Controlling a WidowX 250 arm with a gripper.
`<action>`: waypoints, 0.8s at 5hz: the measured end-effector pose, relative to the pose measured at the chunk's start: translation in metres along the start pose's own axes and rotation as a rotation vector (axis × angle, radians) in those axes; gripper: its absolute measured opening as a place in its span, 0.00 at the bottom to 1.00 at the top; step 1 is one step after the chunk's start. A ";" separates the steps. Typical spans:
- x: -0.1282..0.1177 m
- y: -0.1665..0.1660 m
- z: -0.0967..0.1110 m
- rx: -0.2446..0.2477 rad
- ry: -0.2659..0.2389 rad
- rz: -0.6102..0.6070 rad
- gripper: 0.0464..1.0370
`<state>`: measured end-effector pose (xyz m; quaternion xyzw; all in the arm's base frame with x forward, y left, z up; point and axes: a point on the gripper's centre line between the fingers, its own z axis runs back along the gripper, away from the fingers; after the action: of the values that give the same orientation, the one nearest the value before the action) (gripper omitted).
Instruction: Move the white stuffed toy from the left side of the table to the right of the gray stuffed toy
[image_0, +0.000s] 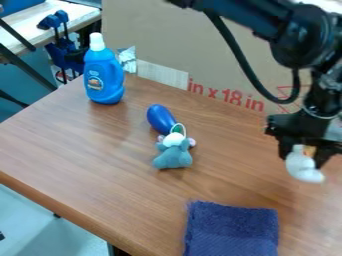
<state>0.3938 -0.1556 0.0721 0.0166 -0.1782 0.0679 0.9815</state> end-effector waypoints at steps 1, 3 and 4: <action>0.002 0.013 -0.017 -0.010 0.037 0.035 0.57; 0.002 0.021 -0.035 -0.032 0.051 0.073 0.65; -0.001 0.017 -0.035 -0.041 0.067 0.077 0.92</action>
<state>0.4028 -0.1367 0.0388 -0.0128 -0.1471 0.1026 0.9837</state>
